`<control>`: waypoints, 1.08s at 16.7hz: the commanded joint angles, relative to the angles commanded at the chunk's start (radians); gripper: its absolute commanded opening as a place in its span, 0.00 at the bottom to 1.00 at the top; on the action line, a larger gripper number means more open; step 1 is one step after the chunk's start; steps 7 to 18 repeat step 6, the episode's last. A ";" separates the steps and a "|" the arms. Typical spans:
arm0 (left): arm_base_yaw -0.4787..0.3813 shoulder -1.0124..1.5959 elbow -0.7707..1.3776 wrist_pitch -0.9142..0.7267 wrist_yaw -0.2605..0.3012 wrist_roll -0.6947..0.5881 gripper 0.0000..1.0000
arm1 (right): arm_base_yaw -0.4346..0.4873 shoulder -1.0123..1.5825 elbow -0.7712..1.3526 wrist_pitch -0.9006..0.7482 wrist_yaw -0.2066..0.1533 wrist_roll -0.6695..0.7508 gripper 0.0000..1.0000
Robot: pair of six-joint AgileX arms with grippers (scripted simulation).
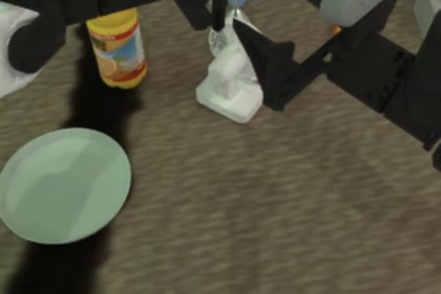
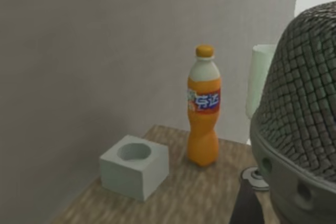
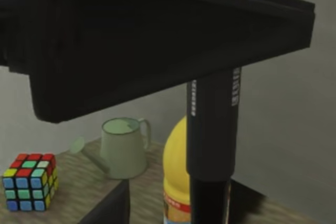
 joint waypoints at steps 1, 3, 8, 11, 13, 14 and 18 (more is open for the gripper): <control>0.023 -0.010 -0.010 -0.002 0.019 0.001 0.00 | -0.005 -0.043 -0.033 -0.007 -0.007 0.000 1.00; 0.064 -0.028 -0.027 -0.006 0.054 0.004 0.00 | -0.013 -0.123 -0.095 -0.020 -0.022 0.001 1.00; 0.096 -0.042 -0.040 -0.009 0.080 0.007 0.00 | -0.017 -0.172 -0.139 -0.027 -0.034 0.001 1.00; 0.096 -0.042 -0.040 -0.009 0.080 0.007 0.00 | -0.017 -0.172 -0.139 -0.027 -0.034 0.001 1.00; 0.096 -0.042 -0.040 -0.009 0.080 0.007 0.00 | -0.017 -0.172 -0.139 -0.027 -0.034 0.001 1.00; 0.096 -0.042 -0.040 -0.009 0.080 0.007 0.00 | -0.017 -0.172 -0.139 -0.027 -0.034 0.001 1.00; 0.096 -0.042 -0.040 -0.009 0.080 0.007 0.00 | -0.017 -0.172 -0.139 -0.027 -0.034 0.001 1.00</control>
